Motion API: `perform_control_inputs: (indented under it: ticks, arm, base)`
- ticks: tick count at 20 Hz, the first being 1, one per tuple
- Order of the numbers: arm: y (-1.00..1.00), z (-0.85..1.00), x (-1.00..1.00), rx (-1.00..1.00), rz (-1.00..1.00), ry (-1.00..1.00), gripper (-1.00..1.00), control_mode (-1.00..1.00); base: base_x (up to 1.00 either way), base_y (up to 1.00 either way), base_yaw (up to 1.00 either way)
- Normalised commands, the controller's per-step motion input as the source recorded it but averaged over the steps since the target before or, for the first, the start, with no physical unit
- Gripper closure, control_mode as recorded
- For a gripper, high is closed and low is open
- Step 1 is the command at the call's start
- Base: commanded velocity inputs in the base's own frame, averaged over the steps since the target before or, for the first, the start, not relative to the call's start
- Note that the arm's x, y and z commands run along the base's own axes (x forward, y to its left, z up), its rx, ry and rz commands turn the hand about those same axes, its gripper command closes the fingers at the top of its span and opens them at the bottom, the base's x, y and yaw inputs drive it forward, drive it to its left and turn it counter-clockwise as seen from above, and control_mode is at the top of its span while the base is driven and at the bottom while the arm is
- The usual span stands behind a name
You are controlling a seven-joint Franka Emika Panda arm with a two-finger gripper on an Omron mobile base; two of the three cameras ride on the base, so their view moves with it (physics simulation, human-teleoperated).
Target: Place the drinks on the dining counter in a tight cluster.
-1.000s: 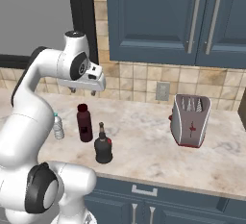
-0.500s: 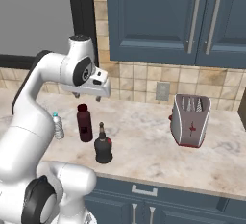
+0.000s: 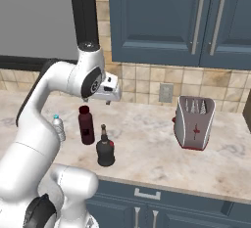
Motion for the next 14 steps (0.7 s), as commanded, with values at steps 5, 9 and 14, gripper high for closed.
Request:
perform_control_inputs:
  ticks: [5, 9, 14]
  arm:
    - [-0.01, -0.36, -0.09, 0.02, 0.23, -0.34, -1.0, -1.0]
    - [-0.2, -0.29, -0.02, 0.07, 0.22, -0.41, -1.0, -1.0]
    - [-0.34, -0.06, 0.0, 0.05, 0.27, -0.26, -1.0, -1.0]
  base:
    - [0.0, 0.0, 0.0]
    - [0.0, 0.0, 0.0]
    - [0.0, 0.0, 0.0]
